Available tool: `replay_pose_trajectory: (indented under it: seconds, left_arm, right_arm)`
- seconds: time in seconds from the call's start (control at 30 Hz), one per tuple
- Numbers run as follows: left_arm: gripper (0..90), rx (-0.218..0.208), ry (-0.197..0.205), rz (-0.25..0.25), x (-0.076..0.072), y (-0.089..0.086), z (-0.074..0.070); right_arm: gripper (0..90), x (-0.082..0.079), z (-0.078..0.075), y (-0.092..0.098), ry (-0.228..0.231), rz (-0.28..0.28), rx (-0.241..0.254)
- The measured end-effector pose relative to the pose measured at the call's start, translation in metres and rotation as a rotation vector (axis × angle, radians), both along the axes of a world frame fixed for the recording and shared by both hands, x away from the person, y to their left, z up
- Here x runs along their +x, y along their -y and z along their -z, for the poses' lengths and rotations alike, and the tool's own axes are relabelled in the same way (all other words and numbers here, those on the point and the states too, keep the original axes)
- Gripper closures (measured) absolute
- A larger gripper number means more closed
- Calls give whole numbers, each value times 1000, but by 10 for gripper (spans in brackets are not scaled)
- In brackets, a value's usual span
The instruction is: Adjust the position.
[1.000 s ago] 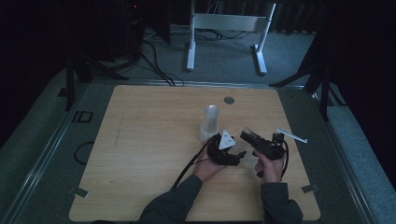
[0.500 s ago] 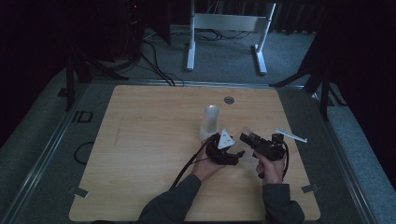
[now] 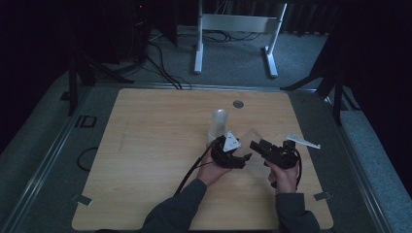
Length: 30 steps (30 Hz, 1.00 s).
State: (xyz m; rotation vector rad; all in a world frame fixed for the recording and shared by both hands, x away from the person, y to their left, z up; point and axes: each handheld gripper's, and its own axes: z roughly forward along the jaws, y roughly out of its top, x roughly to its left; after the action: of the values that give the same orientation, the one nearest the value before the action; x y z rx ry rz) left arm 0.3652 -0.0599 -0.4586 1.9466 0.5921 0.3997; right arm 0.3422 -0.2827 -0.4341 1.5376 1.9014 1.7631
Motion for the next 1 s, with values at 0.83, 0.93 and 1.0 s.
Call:
replay_pose_trajectory:
  seconds: [0.83, 0.93, 1.0]
  left_arm:
    - [288, 14, -18, 43, 3, -11, -7]
    - [288, 24, -21, 56, 4, -12, -7]
    - [288, 26, -26, 62, 5, -13, -8]
  right_arm:
    - [370, -5, 5, 17, -12, 29, -99]
    - [372, -4, 5, 18, -10, 29, -111]
    - [373, -4, 5, 18, -10, 28, -121]
